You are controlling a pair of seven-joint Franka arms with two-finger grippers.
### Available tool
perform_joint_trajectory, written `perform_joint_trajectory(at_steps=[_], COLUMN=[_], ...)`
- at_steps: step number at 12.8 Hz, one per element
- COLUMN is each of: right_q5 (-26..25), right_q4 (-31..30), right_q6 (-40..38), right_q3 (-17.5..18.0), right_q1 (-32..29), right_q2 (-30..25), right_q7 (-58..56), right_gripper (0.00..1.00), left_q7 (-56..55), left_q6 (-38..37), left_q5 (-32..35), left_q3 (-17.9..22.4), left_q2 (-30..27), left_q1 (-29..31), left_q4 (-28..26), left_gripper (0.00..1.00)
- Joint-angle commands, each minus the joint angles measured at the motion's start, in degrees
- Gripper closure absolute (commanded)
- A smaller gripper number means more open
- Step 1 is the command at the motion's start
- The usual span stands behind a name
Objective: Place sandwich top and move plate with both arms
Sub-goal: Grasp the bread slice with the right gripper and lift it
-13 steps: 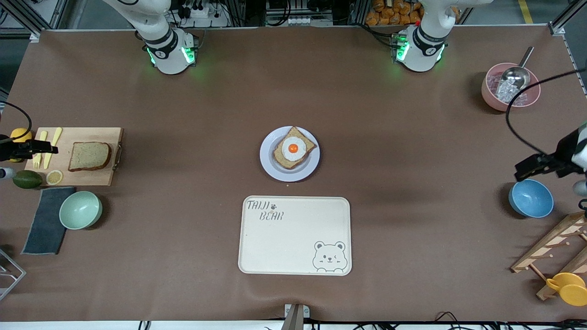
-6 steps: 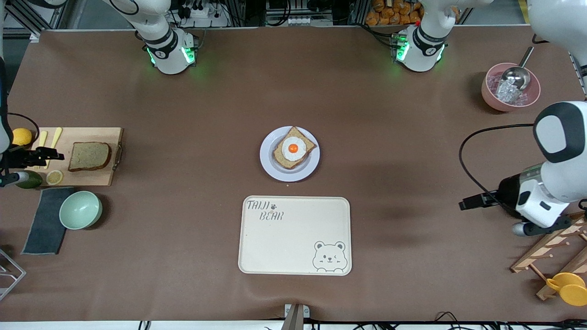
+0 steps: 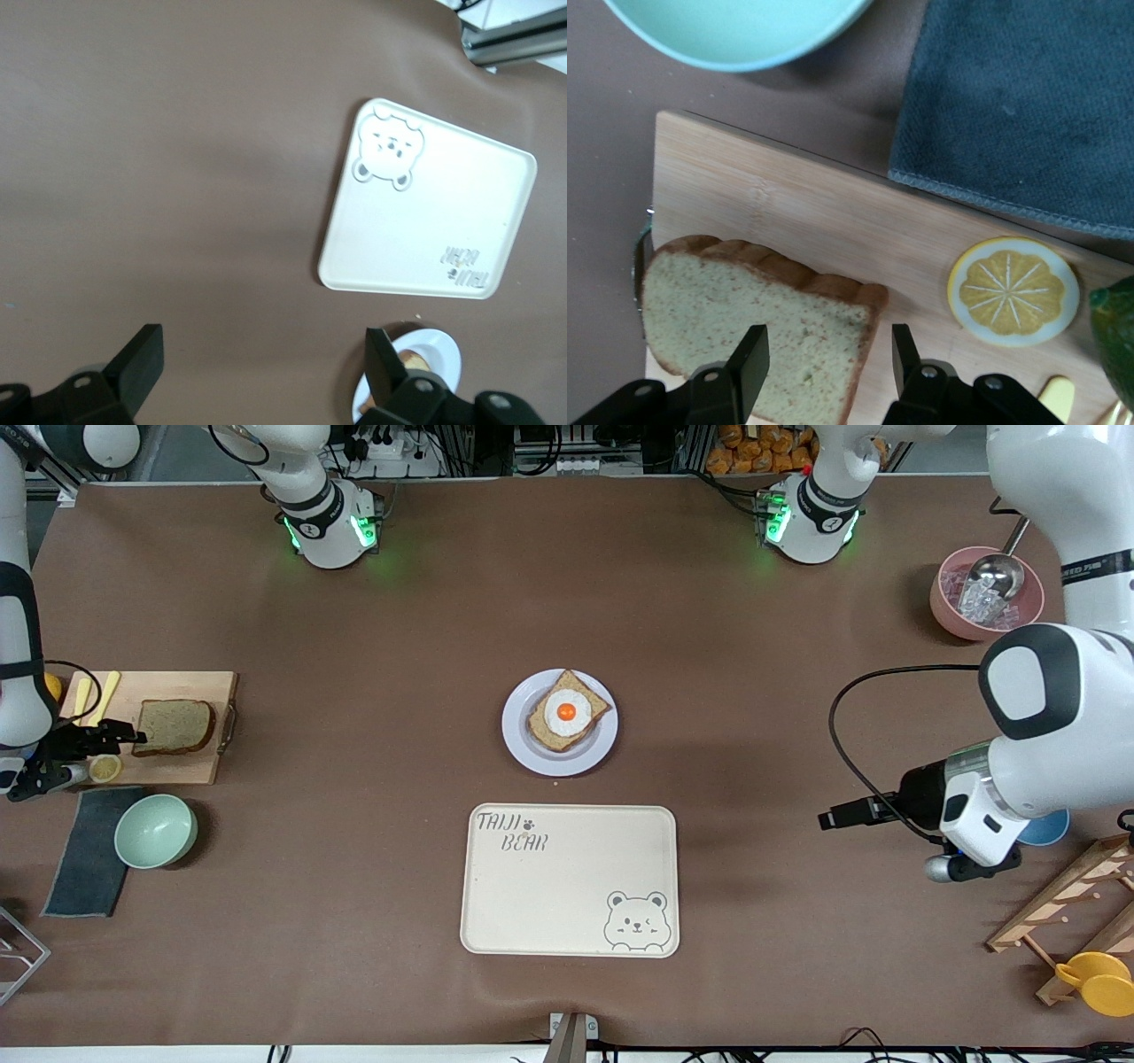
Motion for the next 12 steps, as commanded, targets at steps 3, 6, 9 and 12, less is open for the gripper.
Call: perform_joint_trajectory(at_steps=[3,6,9,12], right_q5=[3.68,5.18,7.54,8.17], right_q4=[0.69,0.60,0.60,1.21], right_q6=[0.62,0.62,0.45,-0.25], right_q3=[-0.73,-0.82,-0.82,-1.61], right_q1=[-1.53,-1.53,-1.97,-1.19], right_q2=[2.17,3.05,3.84,3.49], right_q7=[-5.33,-5.51,-9.87,-11.67], right_gripper=[0.44,0.59,0.98,1.00], left_q7=[0.21,-1.54,-2.61,-4.71], left_q6=[0.20,0.20,1.78,0.81], left_q5=[-2.45,-2.54,-3.93,-6.59], left_q3=[-0.38,-0.38,-0.55,-0.29], left_q2=[2.46,2.72,4.48,4.13], left_q1=[-1.28,-2.77,-3.05,-3.39], left_q4=[1.11,1.11,1.20,0.85], left_gripper=[0.00,0.00,0.00,0.00])
